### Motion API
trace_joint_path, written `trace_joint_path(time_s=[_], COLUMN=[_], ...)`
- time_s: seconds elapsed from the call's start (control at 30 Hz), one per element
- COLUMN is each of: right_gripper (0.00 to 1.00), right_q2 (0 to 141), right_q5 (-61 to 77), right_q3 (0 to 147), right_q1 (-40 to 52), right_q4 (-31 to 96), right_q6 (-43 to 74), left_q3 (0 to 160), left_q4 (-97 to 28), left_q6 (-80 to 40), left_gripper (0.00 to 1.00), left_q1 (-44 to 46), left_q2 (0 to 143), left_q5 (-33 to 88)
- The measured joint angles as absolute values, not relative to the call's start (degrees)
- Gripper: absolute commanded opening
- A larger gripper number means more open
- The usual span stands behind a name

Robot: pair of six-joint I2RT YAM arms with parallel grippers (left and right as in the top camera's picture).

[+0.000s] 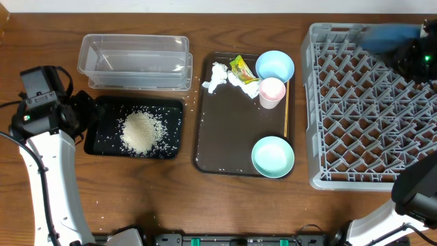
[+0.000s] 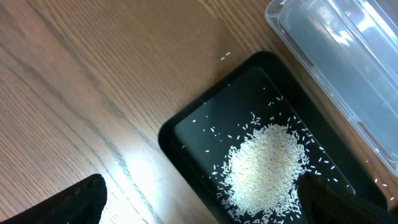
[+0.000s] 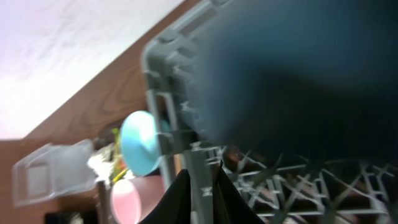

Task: Sort waste into correct bins and load items into the dishwasher rack
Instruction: 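Set the blue plate upright in the rack and open the right gripper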

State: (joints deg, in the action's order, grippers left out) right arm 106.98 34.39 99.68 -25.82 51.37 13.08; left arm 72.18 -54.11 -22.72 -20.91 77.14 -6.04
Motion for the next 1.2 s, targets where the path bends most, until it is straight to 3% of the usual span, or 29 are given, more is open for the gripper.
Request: trace_joint_path(time_s=[0.47, 0.53, 0.6, 0.63, 0.83, 0.87, 1.2], right_gripper=[0.12, 0.17, 0.44, 0.43, 0.04, 0.01, 0.01], right_q2=[104.1, 102.2, 100.1, 98.9, 96.8, 97.2, 109.9], right_q5=[27.6, 27.3, 27.1, 27.0, 19.7, 18.1, 10.6], right_q3=[99.6, 99.6, 99.6, 99.6, 99.6, 99.6, 99.6], right_q1=[-26.3, -25.9, -25.1, -24.6, -22.6, -22.6, -22.6], right_q4=[56.2, 56.3, 55.9, 55.4, 52.0, 51.7, 50.8], right_q6=[13.2, 12.8, 12.5, 12.4, 11.5, 11.4, 12.2], left_q3=[72.2, 72.2, 72.2, 72.2, 72.2, 72.2, 72.2], left_q4=[-54.1, -54.1, -54.1, -54.1, -54.1, -54.1, -54.1], left_q6=[-22.7, -22.7, -22.7, -22.7, -22.7, -22.7, -22.7], left_gripper=[1.0, 1.0, 1.0, 1.0, 1.0, 1.0, 1.0], left_q1=[-20.9, -20.9, -20.9, -20.9, -20.9, -20.9, -20.9], left_q2=[77.1, 77.1, 77.1, 77.1, 77.1, 77.1, 77.1], left_q5=[-6.0, -6.0, -6.0, -6.0, -6.0, -6.0, -6.0])
